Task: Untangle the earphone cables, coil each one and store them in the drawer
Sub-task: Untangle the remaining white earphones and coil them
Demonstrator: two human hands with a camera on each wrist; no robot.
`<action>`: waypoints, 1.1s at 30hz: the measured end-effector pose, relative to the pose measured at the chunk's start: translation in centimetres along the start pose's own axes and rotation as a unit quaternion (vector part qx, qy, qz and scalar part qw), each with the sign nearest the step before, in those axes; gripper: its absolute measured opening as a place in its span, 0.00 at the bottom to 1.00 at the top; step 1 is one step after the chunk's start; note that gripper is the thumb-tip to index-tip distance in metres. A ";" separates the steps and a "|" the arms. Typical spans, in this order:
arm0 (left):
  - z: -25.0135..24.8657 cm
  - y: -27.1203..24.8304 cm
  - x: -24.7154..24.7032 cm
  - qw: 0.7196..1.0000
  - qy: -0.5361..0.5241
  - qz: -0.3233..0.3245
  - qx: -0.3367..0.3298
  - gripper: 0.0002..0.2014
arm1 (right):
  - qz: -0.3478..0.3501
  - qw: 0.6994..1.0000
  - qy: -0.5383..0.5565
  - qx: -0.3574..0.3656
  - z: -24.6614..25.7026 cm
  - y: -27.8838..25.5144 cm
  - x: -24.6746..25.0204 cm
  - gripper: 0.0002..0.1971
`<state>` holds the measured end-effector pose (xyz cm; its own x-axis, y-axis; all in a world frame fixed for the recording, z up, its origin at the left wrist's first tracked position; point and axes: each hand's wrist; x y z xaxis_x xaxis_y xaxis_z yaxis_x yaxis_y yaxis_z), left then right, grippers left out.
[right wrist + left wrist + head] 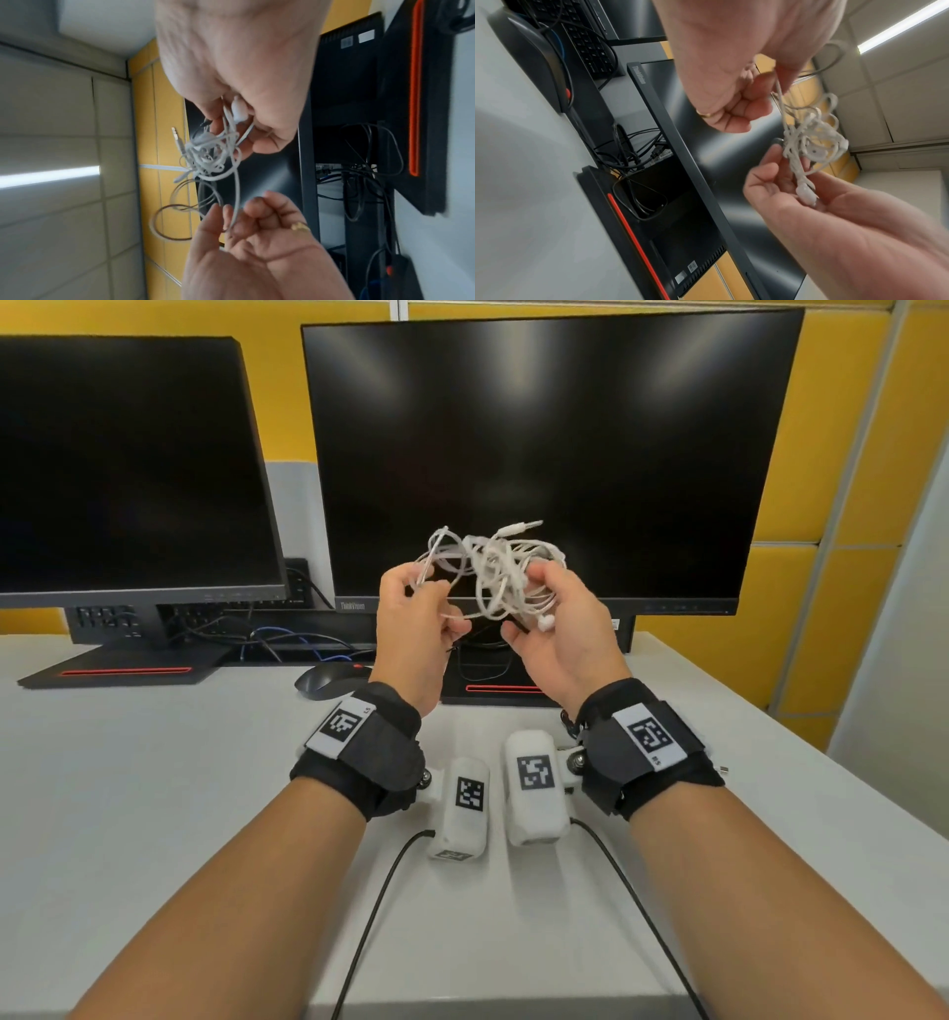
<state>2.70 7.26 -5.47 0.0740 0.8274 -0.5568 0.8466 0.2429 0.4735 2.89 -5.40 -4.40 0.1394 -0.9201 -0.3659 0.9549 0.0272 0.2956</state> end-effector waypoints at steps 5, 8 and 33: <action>-0.1 -0.7 0.0 0.993 0.008 0.106 0.052 0.11 | 0.072 0.997 -0.026 -0.004 0.0 -0.3 0.0 0.13; 0.1 -0.8 -0.2 0.995 0.010 0.100 0.023 0.16 | 0.093 0.993 -0.064 0.017 -0.5 -0.5 -0.4 0.13; 0.4 -0.2 0.2 1.000 -0.003 0.001 0.006 0.08 | 0.022 0.993 -0.094 -0.073 -0.2 -0.5 -0.1 0.18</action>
<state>2.74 7.17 -6.02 0.0795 0.8250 -0.5595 0.8523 0.2348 0.4674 2.48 -5.28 -4.73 0.1444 -0.9730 -0.1798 0.9785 0.1134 0.1721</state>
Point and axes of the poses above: each hand's wrist, its own y-axis towards the middle knuckle, its own x-axis out of the back of the hand, z = x × y, and after that the axes turned 13 degrees about -y, right-handed
